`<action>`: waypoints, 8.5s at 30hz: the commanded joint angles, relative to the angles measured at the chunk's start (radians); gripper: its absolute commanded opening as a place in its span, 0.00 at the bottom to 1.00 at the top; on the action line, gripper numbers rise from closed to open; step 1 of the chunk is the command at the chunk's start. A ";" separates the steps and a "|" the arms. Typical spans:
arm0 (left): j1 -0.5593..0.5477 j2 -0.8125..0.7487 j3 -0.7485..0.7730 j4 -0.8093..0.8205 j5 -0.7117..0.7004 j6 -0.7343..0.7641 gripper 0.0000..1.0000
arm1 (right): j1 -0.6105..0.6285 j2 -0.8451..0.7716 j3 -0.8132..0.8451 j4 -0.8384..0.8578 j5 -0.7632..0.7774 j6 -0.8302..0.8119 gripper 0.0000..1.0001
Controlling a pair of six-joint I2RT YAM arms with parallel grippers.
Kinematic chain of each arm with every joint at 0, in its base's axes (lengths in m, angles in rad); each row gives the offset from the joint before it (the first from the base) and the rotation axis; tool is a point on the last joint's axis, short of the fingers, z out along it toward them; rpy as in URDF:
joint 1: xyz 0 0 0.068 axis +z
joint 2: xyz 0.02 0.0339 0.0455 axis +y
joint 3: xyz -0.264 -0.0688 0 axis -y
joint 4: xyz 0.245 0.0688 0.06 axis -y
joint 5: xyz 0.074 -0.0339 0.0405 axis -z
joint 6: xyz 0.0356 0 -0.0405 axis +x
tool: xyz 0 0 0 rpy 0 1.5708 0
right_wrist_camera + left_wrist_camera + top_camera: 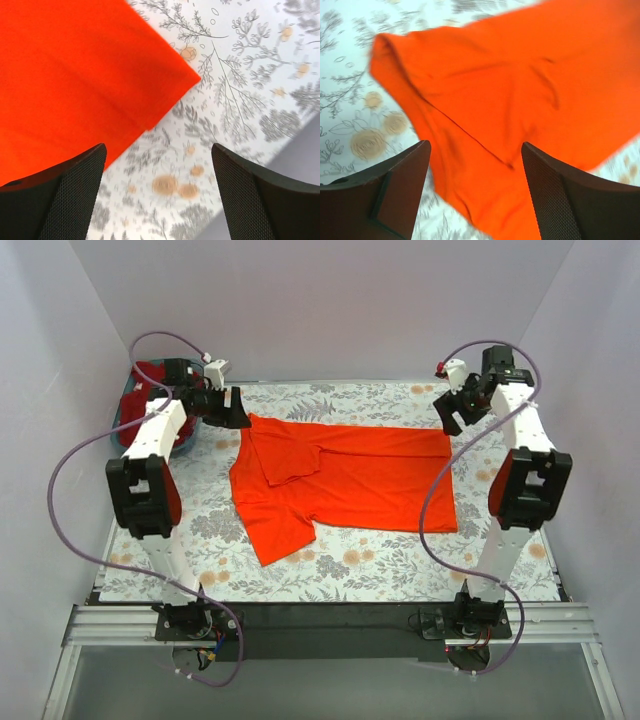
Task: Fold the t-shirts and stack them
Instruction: Fold the tshirt
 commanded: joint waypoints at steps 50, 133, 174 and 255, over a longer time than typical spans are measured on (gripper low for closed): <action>-0.281 -0.551 -0.916 0.041 -0.235 0.829 0.56 | 0.185 -0.538 -1.087 0.190 0.224 -0.276 0.01; -0.214 0.009 -0.050 -0.226 -0.172 0.727 0.00 | 0.052 -0.177 -0.461 -0.034 0.178 -0.424 0.01; 0.026 -0.283 -0.514 -0.075 0.068 0.137 0.57 | -0.236 -0.157 -0.474 -0.165 -0.213 0.136 0.67; 0.052 -0.456 -0.640 -0.278 0.083 0.292 0.47 | -0.204 -0.268 -0.468 -0.277 -0.162 -0.021 0.52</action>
